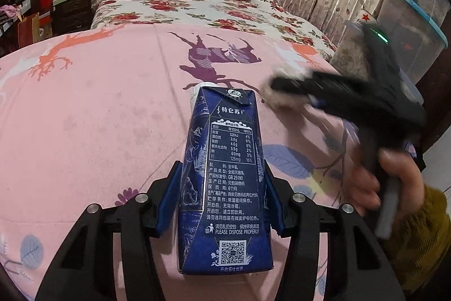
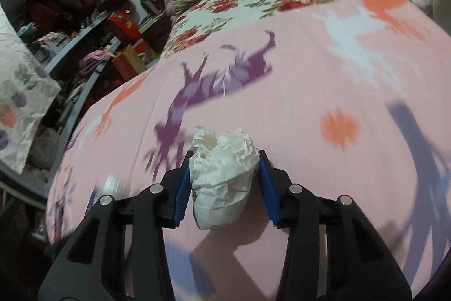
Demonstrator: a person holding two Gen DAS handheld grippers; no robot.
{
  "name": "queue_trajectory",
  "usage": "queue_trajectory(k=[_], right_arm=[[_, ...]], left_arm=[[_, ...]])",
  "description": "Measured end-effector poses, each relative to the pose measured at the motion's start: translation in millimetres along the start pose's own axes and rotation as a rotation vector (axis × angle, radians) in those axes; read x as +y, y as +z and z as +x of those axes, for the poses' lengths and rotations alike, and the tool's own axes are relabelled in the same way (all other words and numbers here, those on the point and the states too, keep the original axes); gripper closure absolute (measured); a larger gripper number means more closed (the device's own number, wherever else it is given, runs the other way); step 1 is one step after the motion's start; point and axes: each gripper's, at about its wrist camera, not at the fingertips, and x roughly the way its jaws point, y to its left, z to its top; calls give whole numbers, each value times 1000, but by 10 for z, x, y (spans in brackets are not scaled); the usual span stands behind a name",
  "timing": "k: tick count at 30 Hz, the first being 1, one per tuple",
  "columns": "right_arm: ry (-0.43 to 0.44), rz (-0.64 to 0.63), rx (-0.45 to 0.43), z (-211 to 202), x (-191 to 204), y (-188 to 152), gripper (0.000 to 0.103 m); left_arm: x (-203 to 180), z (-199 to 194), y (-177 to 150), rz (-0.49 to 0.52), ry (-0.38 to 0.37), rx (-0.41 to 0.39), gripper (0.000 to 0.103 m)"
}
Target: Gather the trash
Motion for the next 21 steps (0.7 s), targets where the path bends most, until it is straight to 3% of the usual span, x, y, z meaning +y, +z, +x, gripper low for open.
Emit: queue_trajectory(k=[6, 8, 11, 15, 21], right_arm=[[-7, -24, -20, -525, -166, -569, 57], [-53, -62, -46, -709, -186, -740, 57], [-118, -109, -79, -885, -209, -890, 56], [-112, -85, -84, -951, -325, -921, 48], [-105, -58, -78, -932, -366, -924, 37]], left_arm=[[-52, -8, -20, 19, 32, 3, 53], [-102, -19, -47, 27, 54, 3, 53], [-220, -45, -132, 36, 25, 11, 53], [-420, -35, -200, 104, 42, 12, 53], [-402, -18, -210, 96, 29, 21, 50]])
